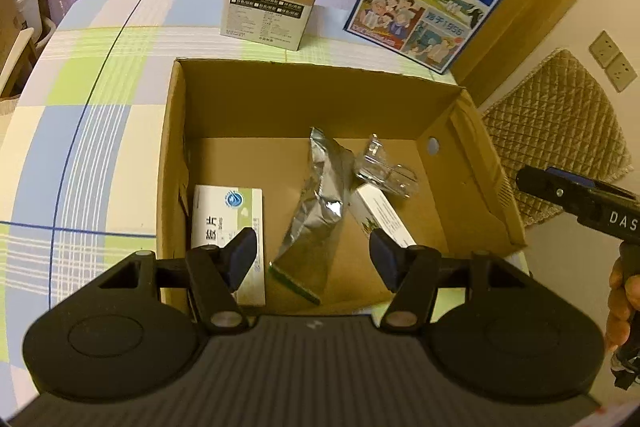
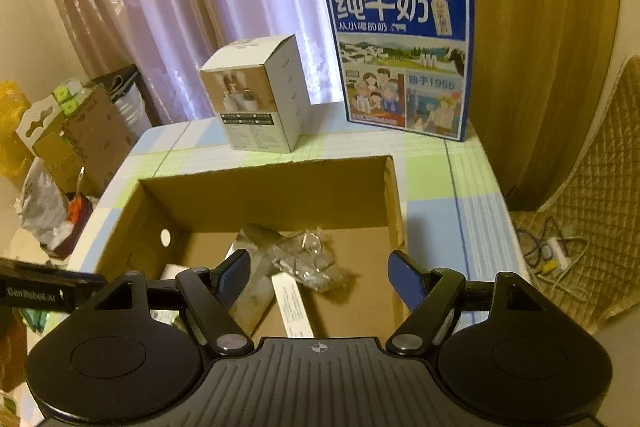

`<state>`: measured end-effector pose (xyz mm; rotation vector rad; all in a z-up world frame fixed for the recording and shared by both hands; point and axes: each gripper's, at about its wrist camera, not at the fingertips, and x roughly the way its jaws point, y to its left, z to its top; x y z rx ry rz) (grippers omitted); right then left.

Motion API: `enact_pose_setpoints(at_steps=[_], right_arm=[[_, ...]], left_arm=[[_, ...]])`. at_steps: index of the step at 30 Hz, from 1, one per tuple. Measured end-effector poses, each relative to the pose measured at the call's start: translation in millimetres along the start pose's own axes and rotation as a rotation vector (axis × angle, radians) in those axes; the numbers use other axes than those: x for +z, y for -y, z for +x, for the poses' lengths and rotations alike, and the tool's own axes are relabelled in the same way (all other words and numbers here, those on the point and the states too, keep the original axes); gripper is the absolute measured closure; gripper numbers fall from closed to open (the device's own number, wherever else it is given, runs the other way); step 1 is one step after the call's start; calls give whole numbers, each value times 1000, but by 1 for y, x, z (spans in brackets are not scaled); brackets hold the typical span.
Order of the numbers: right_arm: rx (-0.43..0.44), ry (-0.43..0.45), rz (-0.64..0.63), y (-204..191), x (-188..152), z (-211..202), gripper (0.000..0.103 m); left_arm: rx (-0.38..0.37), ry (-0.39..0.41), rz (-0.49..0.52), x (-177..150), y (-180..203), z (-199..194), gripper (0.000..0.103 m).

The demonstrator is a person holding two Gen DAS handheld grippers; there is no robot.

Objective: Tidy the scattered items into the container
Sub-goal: 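Withdraw both open tools from the box toward the green box and plug adapter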

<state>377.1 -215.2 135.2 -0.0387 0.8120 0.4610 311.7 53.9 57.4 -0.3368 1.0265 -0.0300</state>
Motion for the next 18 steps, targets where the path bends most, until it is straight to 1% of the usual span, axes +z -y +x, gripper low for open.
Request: enact_pose_setpoints(at_steps=[3,6,8,10,12,13,14,18], right_arm=[[9,2,-21,-5,-13,-19,28],[22,-4,-45,-11,-29,-36,26],[27,-12,-56,-14,-40,-45,25],[37,-25,-60,-16,-52,-52,24],[49,-45,-69,-19,-65,-58,24],[55,-52,-78,-20,-71,-60,24],[62,-63,-91,-22,-78,-62,23],[74,-101,-150,-30,-106,-70,23]], left_arm=[[0,18,8,-10,3,-17,45],[-5,31,13,-20,5,-33,42],[-10,37,20,-27,6,-43,37],[-9,42,34,-36,8,-53,36],[-6,45,50,-46,9,-60,32],[-7,45,59,-52,9,-63,27],[-9,43,70,-58,9,-66,24],[3,21,115,-87,6,-70,21]])
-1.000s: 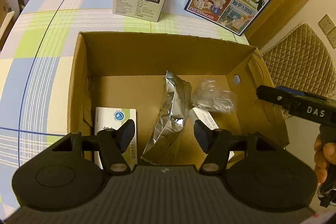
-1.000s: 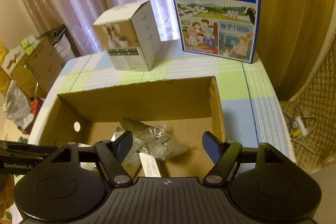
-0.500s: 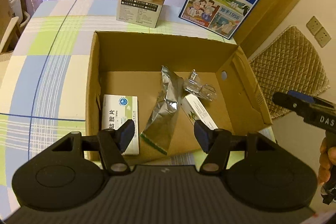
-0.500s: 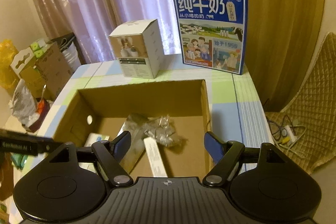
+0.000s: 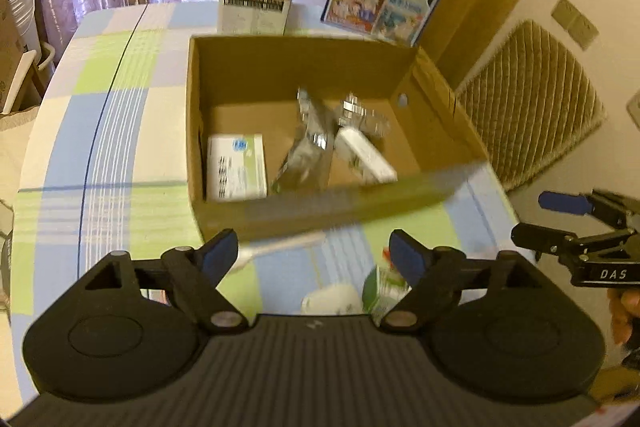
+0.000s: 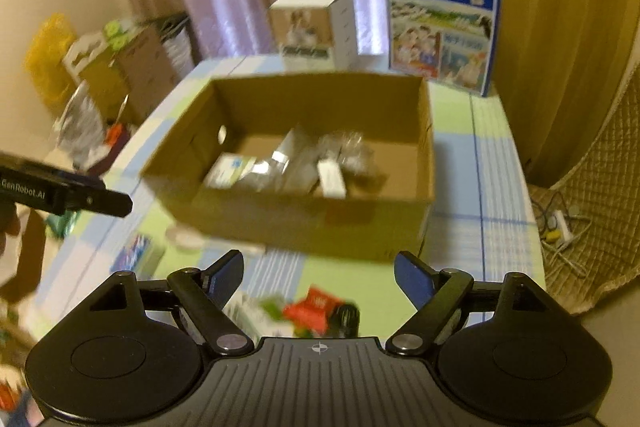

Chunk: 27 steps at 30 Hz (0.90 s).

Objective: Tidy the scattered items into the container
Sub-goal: 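Withdraw both open tools from the box toward the green box and plug adapter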

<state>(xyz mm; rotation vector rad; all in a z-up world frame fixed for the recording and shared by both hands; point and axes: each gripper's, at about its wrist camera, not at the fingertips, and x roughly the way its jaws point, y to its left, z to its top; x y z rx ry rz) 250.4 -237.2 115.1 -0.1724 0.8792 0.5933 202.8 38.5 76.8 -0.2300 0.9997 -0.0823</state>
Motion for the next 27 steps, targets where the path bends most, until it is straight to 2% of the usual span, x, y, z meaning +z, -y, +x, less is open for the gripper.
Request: enact_pose_setpoints(at_steps=[7,12,21,27], right_arm=[[25,-52,-22,-11,-43,-5,22],[28,-78,-14,-13,-65,-7,22],[29,-100,-113,-24,-93,-7,22],[38,-118,-133,-22,-101,-2,22]], left_arm=[[-1,-28,69,-53,-3,-2,18],[32,-59,176,-85,6,0,18],[95,-75,374,-117,29,5,16],[94,-94,489,-131,41,9,16]])
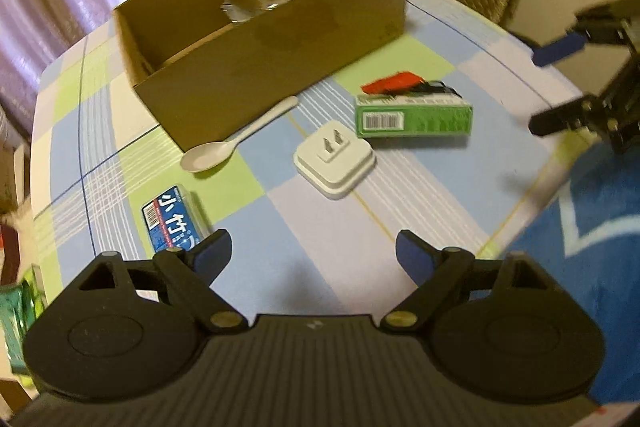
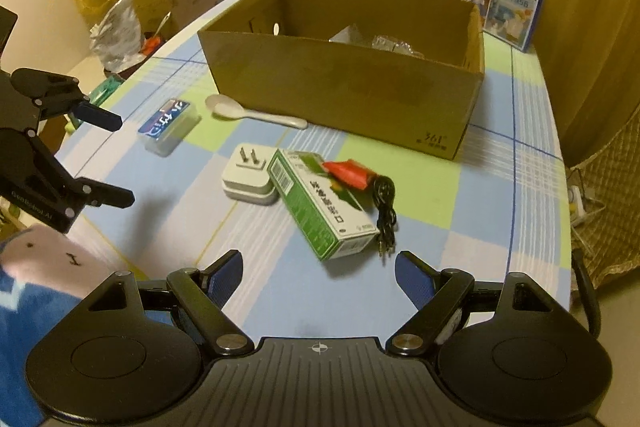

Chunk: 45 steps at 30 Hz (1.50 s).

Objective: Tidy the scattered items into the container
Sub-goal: 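Withdraw both open tools from the box toward the green box and plug adapter, then grasp the white plug adapter with the left tool while the right tool grasps the green medicine box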

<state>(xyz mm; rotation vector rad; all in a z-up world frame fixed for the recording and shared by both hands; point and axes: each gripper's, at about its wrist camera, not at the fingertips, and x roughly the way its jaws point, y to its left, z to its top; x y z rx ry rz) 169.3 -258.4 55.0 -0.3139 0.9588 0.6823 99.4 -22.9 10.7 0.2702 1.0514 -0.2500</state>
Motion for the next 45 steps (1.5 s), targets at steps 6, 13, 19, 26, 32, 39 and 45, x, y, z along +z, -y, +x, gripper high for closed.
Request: enact_pose_setpoints(at_steps=[6,13,19,26,32,39,45], right_arm=[[-7,-5,11,7,-2,3,22],[-18,-17,28,14,-4,7,22],[-8,-29,26,20,0,10,22],[27,-38,14,27,8,18,22],[87,-75,-16,30,19,36,23],[123,-123,-94,26,33,65,24],[141,-176,-137,25,44,95,32]], left_arm=[[-4,-11,62,-2,11,7,16],[-1,-21,95,-3,15,16,16],[12,6,154,-5,16,20,16],[-6,-4,154,0,8,29,16],[-37,-16,180,6,5,42,15],[-73,-37,237,15,5,59,14],[-106,-41,239,24,0,75,14]])
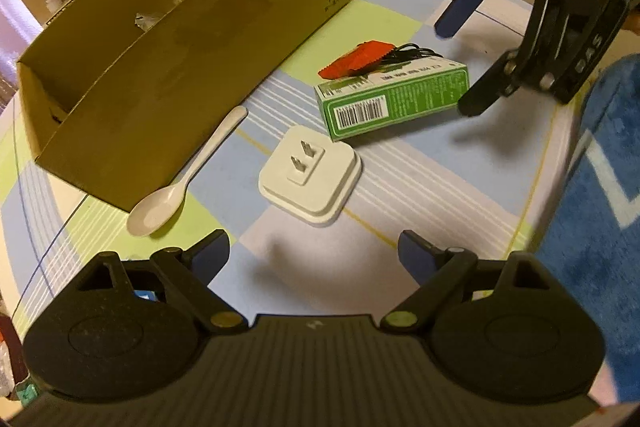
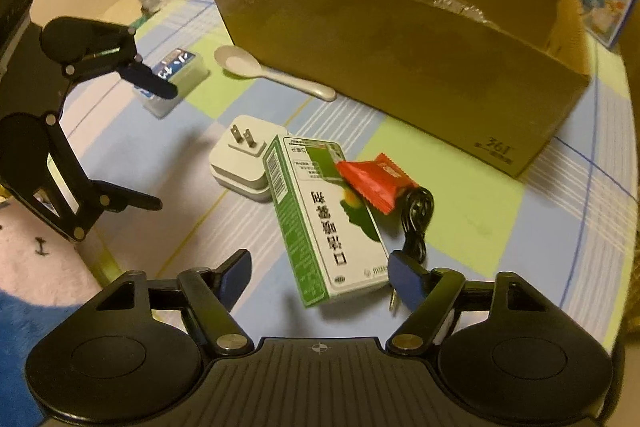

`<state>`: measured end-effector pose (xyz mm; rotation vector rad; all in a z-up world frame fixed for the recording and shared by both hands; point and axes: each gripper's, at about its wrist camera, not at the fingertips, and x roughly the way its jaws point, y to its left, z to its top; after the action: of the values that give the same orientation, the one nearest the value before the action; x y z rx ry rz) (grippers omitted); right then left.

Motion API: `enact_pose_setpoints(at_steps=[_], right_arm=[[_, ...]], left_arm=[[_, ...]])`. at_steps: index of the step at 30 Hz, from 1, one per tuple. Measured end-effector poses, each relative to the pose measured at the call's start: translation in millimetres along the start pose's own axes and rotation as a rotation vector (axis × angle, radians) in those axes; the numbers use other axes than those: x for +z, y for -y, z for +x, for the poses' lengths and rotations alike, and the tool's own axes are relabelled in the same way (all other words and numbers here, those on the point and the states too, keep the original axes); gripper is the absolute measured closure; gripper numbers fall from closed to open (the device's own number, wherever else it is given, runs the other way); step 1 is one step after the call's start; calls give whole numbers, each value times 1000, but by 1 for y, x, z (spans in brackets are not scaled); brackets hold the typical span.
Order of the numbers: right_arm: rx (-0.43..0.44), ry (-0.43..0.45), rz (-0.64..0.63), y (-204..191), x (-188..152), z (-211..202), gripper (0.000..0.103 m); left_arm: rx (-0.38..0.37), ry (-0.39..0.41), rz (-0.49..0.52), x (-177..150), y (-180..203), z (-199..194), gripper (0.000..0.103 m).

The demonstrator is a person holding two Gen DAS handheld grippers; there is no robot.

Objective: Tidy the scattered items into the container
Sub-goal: 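Grasp the white plug adapter with the left tool while the right tool grasps the green medicine box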

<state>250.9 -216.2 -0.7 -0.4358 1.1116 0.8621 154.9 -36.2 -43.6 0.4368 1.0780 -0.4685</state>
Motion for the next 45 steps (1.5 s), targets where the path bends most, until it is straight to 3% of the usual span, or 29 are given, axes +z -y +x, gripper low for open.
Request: enact_pose_setpoints(at_steps=[12,16,20,25,30,39,45], right_arm=[[29,-82,-33,15,21,33,34],[27,-101,-35,11,22,40,40],[3,-105,-4,7,22,40,42],[-119,-138,25,2,14,37,42],[-103,-133,37,-1,5,33,41],[-99,-115,36,-3,1,32,40],[-106,-88,82,-5,-7,26,40]], left_arm=[[-45,-2,16,11,-15,24,14],[-59,-8,17,15,-18,31,14],[-70,-8,11,15,-18,36,14],[-75,-7,13,15,-15,42,14],[-91,-11,19,21,-13,50,15],[-113,-55,71,31,-6,65,34],[-105,-87,-56,21,-4,61,42]])
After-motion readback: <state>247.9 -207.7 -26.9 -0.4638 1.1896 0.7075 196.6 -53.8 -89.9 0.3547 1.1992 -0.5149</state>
